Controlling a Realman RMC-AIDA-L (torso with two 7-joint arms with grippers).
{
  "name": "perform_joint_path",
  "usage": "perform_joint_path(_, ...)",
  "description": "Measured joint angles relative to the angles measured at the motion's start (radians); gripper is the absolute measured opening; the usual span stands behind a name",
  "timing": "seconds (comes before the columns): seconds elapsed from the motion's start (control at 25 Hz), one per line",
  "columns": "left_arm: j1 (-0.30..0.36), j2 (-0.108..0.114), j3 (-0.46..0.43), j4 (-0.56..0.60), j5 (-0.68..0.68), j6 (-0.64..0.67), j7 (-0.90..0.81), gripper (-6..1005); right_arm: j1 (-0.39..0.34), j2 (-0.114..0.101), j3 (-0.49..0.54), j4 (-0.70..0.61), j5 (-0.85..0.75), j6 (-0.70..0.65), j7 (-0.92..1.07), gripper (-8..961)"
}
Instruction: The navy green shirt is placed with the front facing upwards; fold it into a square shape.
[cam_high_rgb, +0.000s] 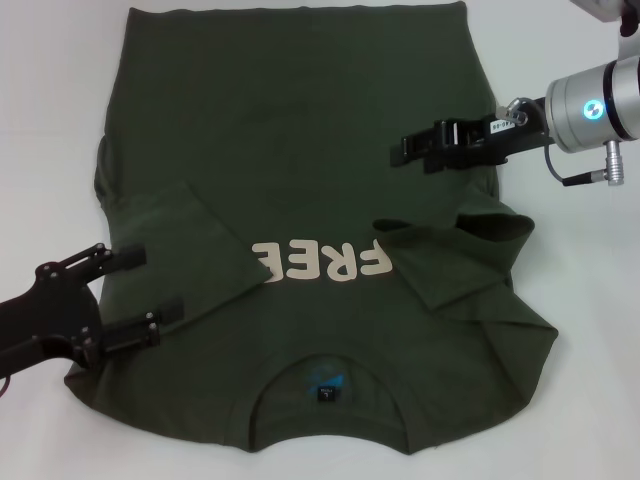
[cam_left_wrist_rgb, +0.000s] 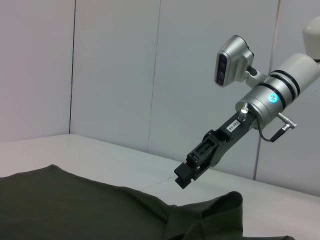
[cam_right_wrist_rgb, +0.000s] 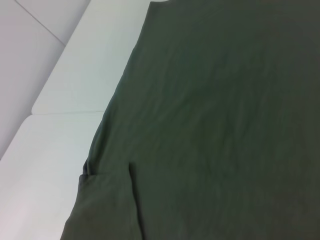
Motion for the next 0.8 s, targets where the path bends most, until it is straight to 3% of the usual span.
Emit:
perform_joint_path(0.16,0.000,0.000,0.000,-0.001,0.000,0.000,0.000,834,-0.003,-0.019,-0.002,-0.004,-0.005,-0.003,0.008,475)
perform_joint_path(0.28,0.000,0.000,0.000,-0.002,0.000,0.000,-0.006,834,-0.005,-0.067,-0.011,-0.003,-0.023,-0.054,0.064,716)
perform_joint_path(0.4,0.000,0.000,0.000,-0.003,0.000,-0.001,-0.010,834,-0.006,-0.110,-0.012,-0.007,-0.070,-0.134,0.120,752)
perform_joint_path(0.48,0.000,0.000,0.000,-0.003,0.000,-0.001,-0.010,834,-0.007,-0.126,-0.012,-0.015,-0.112,-0.173,0.148,776)
perform_joint_path(0.6,0.000,-0.001,0.000,-0.003,0.000,0.000,-0.010,834,-0.007,-0.134,-0.011,-0.050,-0.190,-0.222,0.186,766)
perform_joint_path(0.8,0.000,0.000,0.000,-0.003,-0.004,-0.001,-0.011,834,0.004,-0.129,-0.013,-0.072,-0.248,-0.284,0.195,750)
